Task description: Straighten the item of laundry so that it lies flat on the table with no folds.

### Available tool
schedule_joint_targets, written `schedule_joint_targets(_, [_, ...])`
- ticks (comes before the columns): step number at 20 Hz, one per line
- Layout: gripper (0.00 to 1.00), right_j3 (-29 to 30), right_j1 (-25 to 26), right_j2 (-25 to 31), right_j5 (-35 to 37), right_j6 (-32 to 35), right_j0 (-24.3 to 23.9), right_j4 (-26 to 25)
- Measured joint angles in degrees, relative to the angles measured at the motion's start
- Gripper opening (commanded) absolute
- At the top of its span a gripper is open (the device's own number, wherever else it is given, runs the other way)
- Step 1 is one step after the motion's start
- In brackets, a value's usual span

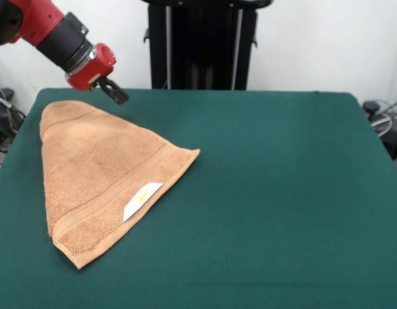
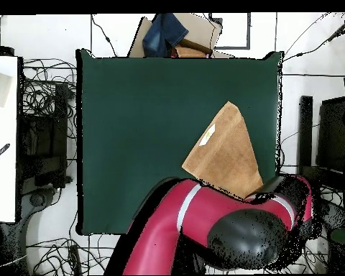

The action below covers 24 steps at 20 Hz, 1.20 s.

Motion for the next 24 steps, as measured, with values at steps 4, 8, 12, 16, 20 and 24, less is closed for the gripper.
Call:
schedule_joint_targets(4, [0.00, -0.4, 0.1, 0.0, -1.2, 0.6, 0.0, -0.3])
schedule_joint_targets(8, [0.00, -0.7, 0.1, -0.2, -1.4, 0.6, 0.3, -0.5])
schedule_joint_targets(12, [0.00, -1.1, -0.1, -0.6, -1.4, 0.6, 1.9, -0.5])
schedule_joint_targets(16, [0.00, -2.1, -0.1, -1.1, -1.4, 0.6, 3.5, -0.5])
schedule_joint_targets(20, [0.00, -3.4, 0.0, -1.2, -1.4, 0.6, 4.4, -0.4])
schedule_joint_targets(24, [0.00, -5.1, 0.2, -1.2, -1.4, 0.6, 4.6, -0.4])
